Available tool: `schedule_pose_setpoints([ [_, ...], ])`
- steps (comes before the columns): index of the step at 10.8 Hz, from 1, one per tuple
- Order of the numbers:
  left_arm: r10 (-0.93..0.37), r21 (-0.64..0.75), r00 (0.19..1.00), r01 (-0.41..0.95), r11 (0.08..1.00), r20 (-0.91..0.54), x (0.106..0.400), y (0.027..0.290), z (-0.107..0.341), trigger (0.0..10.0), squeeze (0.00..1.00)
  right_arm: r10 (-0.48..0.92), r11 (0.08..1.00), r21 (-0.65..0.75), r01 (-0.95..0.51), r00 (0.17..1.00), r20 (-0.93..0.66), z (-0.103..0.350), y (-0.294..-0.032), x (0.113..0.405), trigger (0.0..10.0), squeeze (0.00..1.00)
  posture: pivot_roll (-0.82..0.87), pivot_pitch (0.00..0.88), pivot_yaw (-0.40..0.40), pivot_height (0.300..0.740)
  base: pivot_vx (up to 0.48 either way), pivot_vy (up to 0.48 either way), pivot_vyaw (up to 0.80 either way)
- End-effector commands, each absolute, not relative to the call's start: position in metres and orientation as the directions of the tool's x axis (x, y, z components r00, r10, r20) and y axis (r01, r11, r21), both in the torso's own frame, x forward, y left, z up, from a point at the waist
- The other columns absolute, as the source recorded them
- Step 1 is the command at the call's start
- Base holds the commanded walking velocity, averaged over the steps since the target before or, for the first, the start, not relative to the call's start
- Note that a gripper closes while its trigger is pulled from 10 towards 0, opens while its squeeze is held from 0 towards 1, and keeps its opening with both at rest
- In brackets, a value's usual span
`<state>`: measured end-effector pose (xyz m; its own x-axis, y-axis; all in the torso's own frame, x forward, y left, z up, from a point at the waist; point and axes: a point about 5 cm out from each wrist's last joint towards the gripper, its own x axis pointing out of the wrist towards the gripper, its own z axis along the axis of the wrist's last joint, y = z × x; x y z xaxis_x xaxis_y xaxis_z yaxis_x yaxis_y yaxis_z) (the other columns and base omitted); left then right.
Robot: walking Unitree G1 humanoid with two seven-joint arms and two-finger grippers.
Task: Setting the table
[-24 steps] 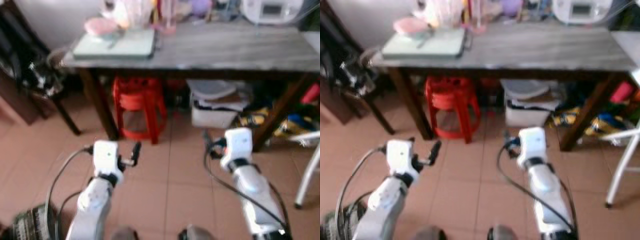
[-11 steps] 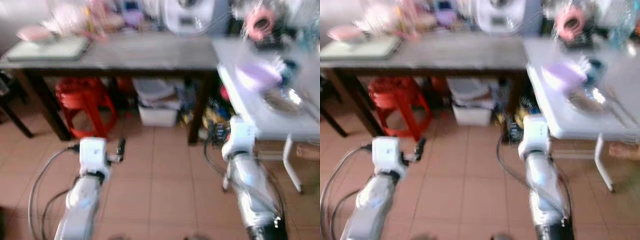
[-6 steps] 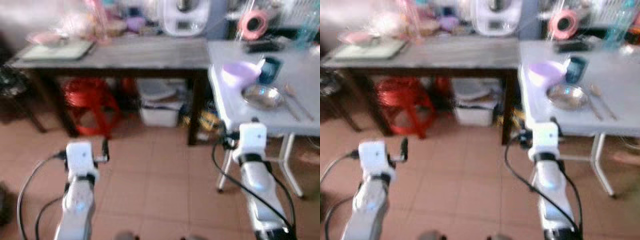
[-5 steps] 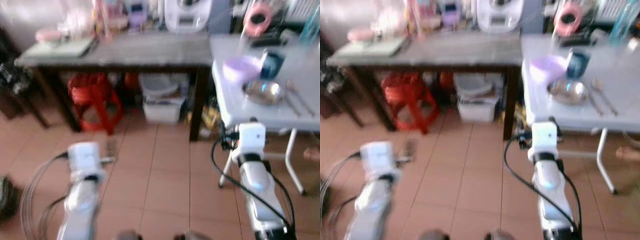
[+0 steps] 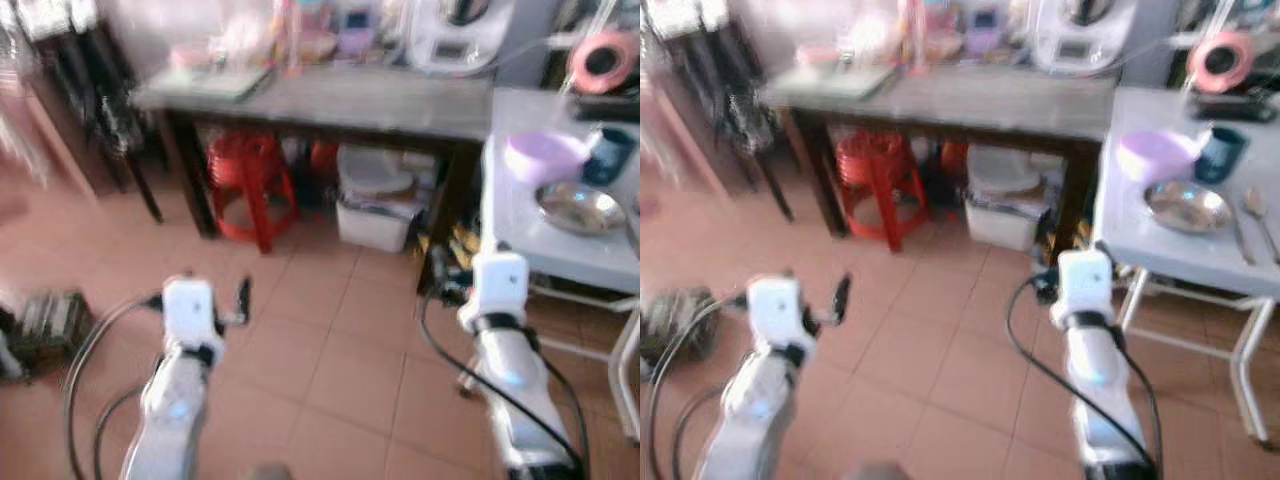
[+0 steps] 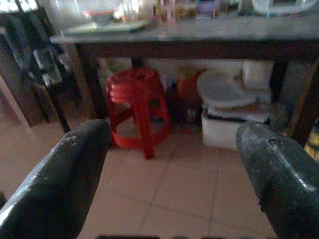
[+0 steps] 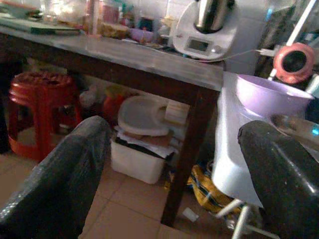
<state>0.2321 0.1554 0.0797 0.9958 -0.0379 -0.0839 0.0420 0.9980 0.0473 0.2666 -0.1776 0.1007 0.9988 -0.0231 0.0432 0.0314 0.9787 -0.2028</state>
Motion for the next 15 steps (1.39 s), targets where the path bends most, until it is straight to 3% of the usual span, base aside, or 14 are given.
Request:
schedule_pose_setpoints([
  [1, -0.062, 0.048, 0.996, 0.065, 0.997, -0.062, 0.235, 0.152, 0.086, 10.0, 0.0, -0.032, 0.977, -0.21, 0.043, 0.998, 0.058, 0.104, -0.182, 0.267, 10.0, 0.0, 0.05, 0.013, 0.065, 0.74, 0.48, 0.0, 0.0],
  [7, -0.109, 0.05, 0.992, 0.112, 0.992, -0.066, 0.232, 0.147, 0.085, 10.0, 0.0, -0.023, 0.974, -0.224, 0.029, 0.999, 0.03, 0.101, -0.181, 0.265, 10.0, 0.0, 0.05, 0.046, 0.066, 0.74, 0.47, 0.0, 0.0],
  [10, -0.084, 0.018, 0.996, 0.084, 0.996, -0.016, 0.238, 0.149, 0.096, 10.0, 0.0, -0.012, 0.966, -0.256, 0.026, 0.998, 0.058, 0.113, -0.171, 0.274, 10.0, 0.0, 0.05, 0.062, 0.061, 0.74, 0.0, 0.0, 0.0],
  [14, -0.122, 0.04, 0.992, 0.122, 0.992, -0.023, 0.235, 0.152, 0.1, 10.0, 0.0, -0.006, 0.989, -0.148, 0.014, 0.999, 0.051, 0.117, -0.172, 0.276, 10.0, 0.0, 0.05, 0.079, 0.049, 0.74, 0.0, 0.0, 0.0],
  [15, -0.072, 0.054, 0.994, 0.077, 0.996, -0.08, 0.234, 0.16, 0.096, 10.0, 0.0, -0.003, 0.994, -0.109, 0.008, 0.999, 0.047, 0.117, -0.174, 0.275, 10.0, 0.27, 0.05, 0.086, 0.048, 0.74, 0.0, 0.0, 0.0],
])
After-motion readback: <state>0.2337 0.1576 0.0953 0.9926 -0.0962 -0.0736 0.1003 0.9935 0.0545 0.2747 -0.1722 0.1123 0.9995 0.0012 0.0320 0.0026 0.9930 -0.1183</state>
